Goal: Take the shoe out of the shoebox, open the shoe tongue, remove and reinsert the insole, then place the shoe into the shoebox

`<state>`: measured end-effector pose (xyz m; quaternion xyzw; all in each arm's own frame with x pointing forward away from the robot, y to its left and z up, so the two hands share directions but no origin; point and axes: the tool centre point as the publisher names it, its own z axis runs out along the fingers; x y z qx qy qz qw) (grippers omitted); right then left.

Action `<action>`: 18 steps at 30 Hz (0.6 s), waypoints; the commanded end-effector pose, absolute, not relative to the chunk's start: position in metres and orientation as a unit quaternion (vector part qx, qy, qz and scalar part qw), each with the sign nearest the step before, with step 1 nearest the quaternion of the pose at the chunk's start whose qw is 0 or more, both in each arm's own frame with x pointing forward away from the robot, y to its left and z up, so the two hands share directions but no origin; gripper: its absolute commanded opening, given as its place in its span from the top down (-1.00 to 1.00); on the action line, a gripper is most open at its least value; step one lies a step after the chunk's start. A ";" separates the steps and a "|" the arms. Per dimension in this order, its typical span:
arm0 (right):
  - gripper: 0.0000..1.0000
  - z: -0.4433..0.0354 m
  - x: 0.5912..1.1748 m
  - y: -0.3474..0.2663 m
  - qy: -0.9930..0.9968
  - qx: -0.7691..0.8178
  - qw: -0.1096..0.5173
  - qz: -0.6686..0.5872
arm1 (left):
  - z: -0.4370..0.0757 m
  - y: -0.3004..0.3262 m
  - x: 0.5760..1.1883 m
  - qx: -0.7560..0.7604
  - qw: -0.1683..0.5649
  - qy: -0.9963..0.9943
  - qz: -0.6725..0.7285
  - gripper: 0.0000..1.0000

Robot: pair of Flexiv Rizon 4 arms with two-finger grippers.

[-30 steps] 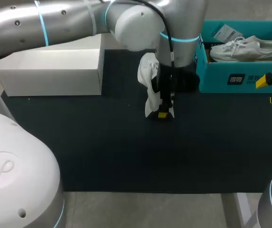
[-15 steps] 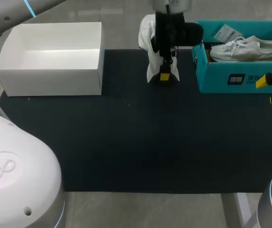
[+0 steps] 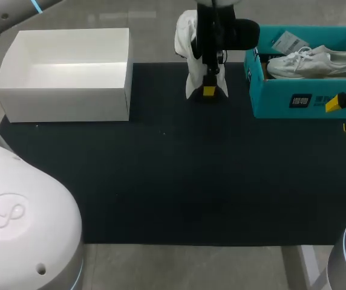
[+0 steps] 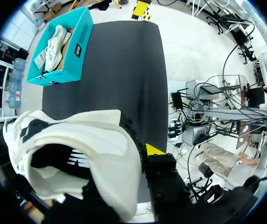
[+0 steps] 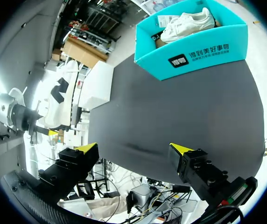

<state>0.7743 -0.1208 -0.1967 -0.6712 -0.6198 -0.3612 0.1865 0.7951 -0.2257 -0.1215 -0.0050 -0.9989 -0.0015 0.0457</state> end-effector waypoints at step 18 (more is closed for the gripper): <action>-1.00 -0.197 0.774 -0.121 -0.620 -0.672 0.186 -0.361 | -0.104 -0.180 0.862 -0.004 0.061 -0.998 -0.027 1.00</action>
